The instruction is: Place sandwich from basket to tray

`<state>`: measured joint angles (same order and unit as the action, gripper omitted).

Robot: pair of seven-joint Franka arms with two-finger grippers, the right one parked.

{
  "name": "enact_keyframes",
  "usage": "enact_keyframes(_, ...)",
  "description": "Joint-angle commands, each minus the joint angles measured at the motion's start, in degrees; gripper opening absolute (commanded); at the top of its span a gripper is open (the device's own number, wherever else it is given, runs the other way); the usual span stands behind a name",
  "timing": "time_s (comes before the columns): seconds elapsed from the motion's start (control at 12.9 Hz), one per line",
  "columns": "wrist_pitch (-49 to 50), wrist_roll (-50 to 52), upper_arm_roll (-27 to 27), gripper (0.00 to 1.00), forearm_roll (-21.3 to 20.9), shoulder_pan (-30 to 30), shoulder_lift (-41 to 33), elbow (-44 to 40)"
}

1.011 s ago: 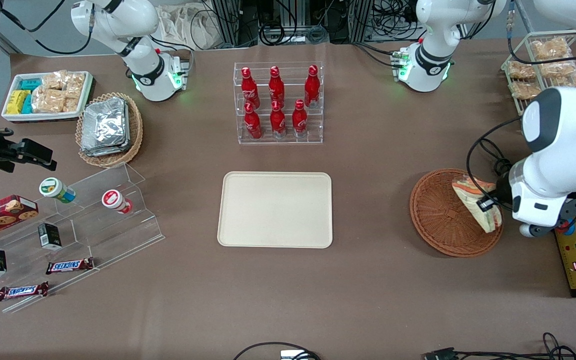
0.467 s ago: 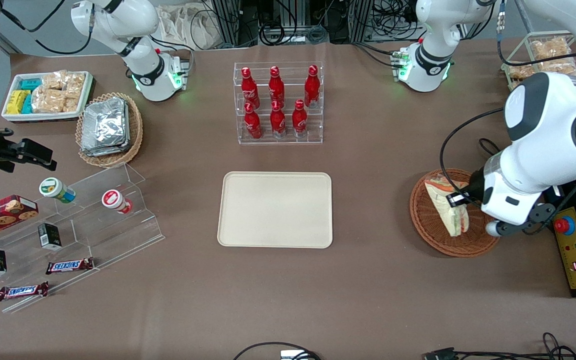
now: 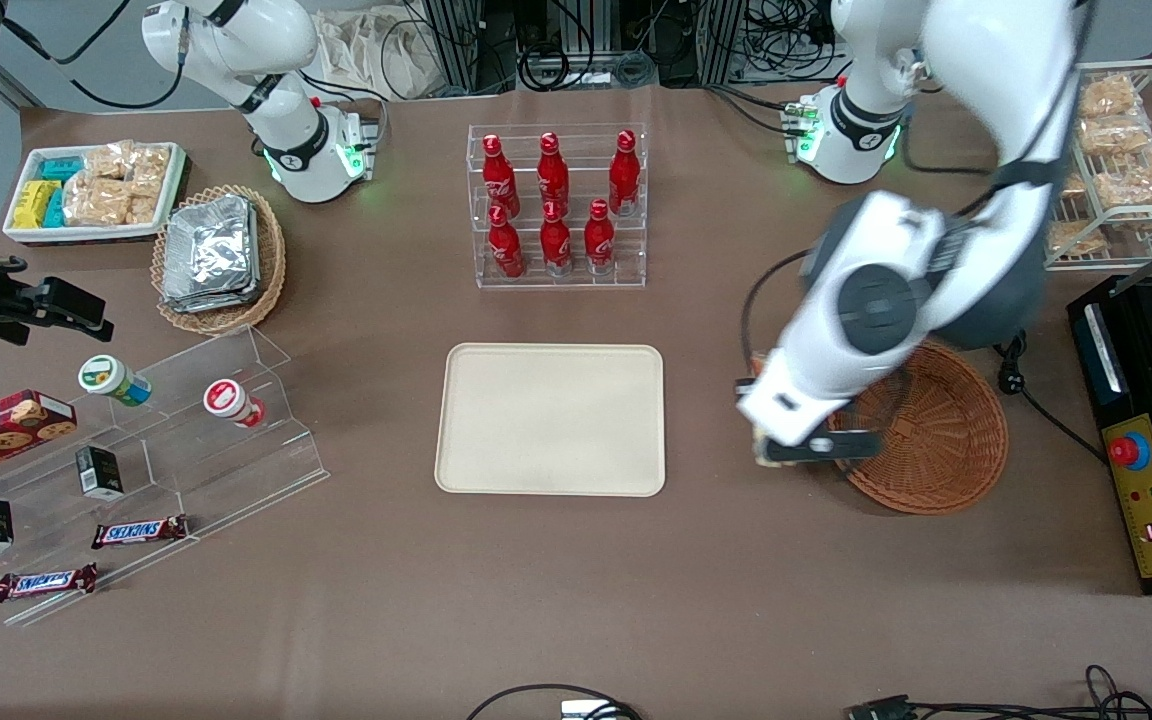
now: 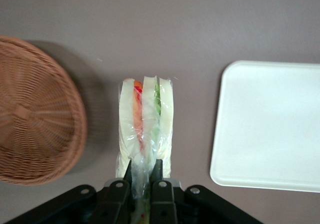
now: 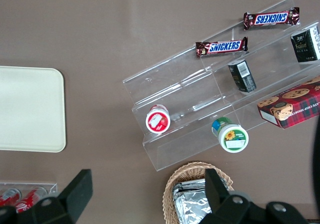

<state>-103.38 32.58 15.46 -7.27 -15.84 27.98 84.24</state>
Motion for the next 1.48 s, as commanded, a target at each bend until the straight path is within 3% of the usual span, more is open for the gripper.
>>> enact_keyframes(0.0,-3.9,7.03,-0.61,0.0,-1.26,-5.32,7.24,-4.6)
enact_keyframes(0.31,-14.29,19.06,-0.69,0.0,-1.26,-10.7,15.17,-5.4)
enact_keyframes(0.7,-16.59,13.85,-0.69,0.0,-1.35,-10.88,16.41,-4.7)
enact_keyframes(1.01,-16.85,12.34,-0.69,0.13,-1.26,-10.88,16.32,-4.78)
enact_keyframes(1.09,-16.94,11.72,-0.61,0.2,-1.17,-10.88,16.23,-4.78)
enact_keyframes(1.17,-16.94,11.28,-0.61,0.34,-1.17,-10.88,16.32,-4.87)
enact_keyframes(1.24,-16.94,10.58,-0.61,0.99,-1.26,-10.97,16.23,-4.87)
enact_keyframes(1.4,-16.85,10.14,-0.61,1.0,-1.26,-10.97,15.62,-4.87)
